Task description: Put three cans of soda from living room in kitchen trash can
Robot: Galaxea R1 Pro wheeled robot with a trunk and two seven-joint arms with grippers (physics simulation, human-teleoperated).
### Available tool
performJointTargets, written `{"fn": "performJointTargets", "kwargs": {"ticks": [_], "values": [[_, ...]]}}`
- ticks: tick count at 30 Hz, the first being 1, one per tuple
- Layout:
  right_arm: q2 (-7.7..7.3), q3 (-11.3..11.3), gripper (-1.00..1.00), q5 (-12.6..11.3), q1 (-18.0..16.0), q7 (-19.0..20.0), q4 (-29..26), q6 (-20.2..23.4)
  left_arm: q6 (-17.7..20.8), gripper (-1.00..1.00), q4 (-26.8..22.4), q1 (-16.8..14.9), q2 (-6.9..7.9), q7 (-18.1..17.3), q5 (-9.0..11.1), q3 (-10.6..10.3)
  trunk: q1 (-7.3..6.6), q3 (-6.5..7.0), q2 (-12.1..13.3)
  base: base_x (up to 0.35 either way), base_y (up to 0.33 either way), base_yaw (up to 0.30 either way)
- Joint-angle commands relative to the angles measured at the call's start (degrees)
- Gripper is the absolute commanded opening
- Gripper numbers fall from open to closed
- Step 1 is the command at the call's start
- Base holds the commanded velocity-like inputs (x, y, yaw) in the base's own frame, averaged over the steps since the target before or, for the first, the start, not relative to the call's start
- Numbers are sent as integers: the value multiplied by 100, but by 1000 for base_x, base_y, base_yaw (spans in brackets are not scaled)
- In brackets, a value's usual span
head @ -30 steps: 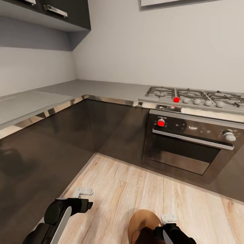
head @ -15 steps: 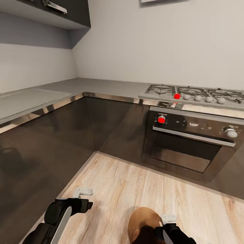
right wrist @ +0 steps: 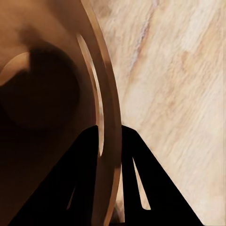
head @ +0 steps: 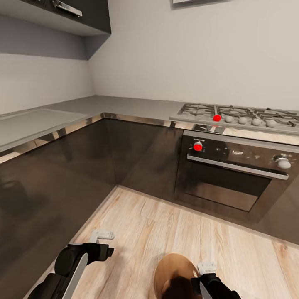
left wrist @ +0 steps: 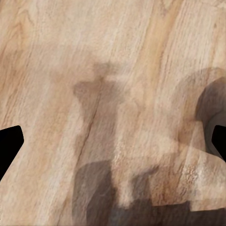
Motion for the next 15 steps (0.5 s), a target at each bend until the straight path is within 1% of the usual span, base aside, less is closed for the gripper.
{"fn": "performJointTargets", "kwargs": {"ticks": [1, 6, 15], "values": [[4, 0, -100, -116, 4, 31, 5, -15, 0, 100, 2, -1, 2, -2, -2, -19, 1, -1, 0, 0, 0, 0], [5, 0, -100, -116, 4, 32, 5, -16, 0, 100, 4, 0, 10, -4, 6, -45, 1, -1, 0, 0, 0, 0], [10, 5, -100, -116, 4, 35, 3, -17, 0, 100, 5, -4, 34, -7, 25, -60, -197, 161, 361, 0, 0, 0]]}}
